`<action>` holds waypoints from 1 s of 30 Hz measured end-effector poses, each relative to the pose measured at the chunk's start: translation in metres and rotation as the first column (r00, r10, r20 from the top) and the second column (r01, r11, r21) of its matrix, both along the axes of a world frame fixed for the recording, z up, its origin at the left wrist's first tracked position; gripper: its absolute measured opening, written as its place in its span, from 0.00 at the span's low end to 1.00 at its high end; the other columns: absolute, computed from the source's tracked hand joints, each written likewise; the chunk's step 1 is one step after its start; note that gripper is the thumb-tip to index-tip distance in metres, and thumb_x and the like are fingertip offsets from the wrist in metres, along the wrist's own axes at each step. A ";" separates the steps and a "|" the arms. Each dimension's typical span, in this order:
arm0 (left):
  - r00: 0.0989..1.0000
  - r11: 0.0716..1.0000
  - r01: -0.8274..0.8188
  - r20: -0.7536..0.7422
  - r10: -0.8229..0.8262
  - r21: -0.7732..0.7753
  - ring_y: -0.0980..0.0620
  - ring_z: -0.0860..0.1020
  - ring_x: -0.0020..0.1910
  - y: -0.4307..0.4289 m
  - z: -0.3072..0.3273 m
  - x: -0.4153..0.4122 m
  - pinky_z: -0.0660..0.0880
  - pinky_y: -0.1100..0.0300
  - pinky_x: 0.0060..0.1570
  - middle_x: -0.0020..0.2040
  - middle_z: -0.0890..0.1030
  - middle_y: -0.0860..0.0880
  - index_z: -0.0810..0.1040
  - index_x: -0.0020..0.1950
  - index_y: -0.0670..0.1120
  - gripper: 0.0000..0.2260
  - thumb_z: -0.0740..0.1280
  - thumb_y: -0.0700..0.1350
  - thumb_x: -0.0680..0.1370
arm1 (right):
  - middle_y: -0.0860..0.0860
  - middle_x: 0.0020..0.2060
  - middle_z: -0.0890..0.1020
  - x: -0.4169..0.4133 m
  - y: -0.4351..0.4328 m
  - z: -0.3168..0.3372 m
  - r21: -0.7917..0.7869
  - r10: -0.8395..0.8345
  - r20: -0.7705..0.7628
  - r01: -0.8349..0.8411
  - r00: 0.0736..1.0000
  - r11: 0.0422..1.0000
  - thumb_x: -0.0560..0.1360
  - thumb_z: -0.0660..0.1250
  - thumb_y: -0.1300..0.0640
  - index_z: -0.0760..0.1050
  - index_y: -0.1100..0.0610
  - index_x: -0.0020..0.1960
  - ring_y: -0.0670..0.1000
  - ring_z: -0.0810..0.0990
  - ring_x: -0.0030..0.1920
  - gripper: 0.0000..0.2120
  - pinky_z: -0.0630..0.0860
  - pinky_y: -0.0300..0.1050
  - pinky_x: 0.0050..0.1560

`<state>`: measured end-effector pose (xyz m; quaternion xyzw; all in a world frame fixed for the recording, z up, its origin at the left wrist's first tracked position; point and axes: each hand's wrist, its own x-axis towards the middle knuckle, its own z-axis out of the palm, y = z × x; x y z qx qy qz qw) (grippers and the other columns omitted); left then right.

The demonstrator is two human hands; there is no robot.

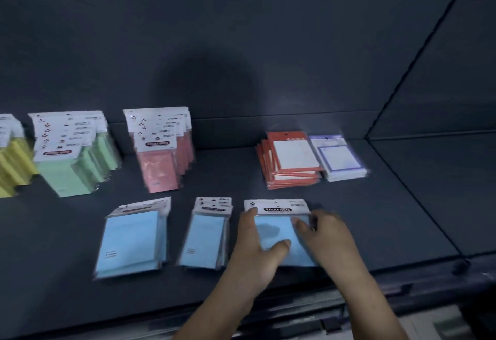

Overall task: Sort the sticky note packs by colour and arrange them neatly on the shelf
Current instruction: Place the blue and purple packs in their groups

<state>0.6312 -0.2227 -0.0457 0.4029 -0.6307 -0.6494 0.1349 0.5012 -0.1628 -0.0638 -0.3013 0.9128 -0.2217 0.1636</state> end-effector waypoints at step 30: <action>0.958 0.813 -0.243 -0.261 0.117 -0.529 0.56 0.78 0.52 -0.105 0.033 0.004 0.74 0.64 0.55 0.54 0.79 0.51 0.70 0.62 0.49 0.19 0.67 0.33 0.74 | 0.41 0.44 0.80 -0.023 -0.071 0.062 -0.654 0.322 0.100 -0.182 0.941 0.734 0.70 0.73 0.62 0.72 0.49 0.51 0.46 0.80 0.44 0.15 0.78 0.42 0.44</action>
